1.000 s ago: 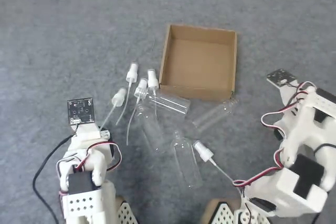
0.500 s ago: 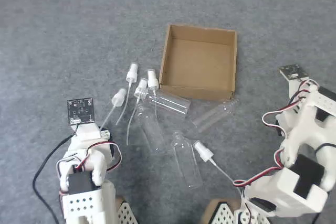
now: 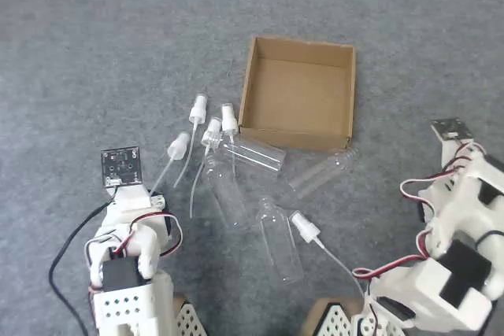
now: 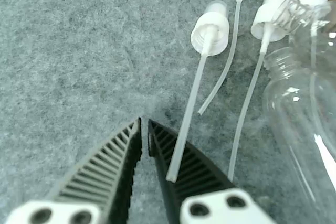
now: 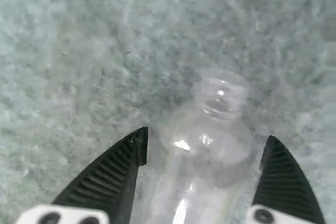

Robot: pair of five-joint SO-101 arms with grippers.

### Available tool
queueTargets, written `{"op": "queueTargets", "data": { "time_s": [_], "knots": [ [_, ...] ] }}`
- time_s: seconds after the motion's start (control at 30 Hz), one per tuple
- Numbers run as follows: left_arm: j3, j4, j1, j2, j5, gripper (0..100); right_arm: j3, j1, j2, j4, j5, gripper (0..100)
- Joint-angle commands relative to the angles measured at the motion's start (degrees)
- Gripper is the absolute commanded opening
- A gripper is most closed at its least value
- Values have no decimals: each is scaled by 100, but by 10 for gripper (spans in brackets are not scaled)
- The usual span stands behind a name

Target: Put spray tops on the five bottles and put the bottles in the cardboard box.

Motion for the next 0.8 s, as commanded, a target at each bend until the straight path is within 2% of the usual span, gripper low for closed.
{"op": "queueTargets", "data": {
  "time_s": [0.0, 0.17, 0.23, 0.3, 0.4, 0.43, 0.63, 0.77],
  "knots": [
    [-22, -35, -26, -44, 9, 12, 62, 31, -338, -215, -70, 217],
    [-22, -185, 18, -44, -26, 13, 44, 22, -347, -347, -70, 71],
    [-22, -492, -26, -44, -422, 13, 44, 40, -347, -470, -70, 43],
    [-22, -782, -35, -44, -1363, 13, 53, 48, -347, -497, -62, 21],
    [-189, -976, -176, -44, -3165, 13, 70, 40, -347, -497, 167, 6],
    [-365, -905, -193, -44, -3490, 13, 79, 40, -347, -497, 246, 6],
    [-2325, 149, -396, 264, -3200, 13, 396, 31, -338, -1015, 316, 6],
    [-3714, 993, -404, 1380, -3437, 46, 571, 22, -338, -1182, 334, 6]
  ]
}}
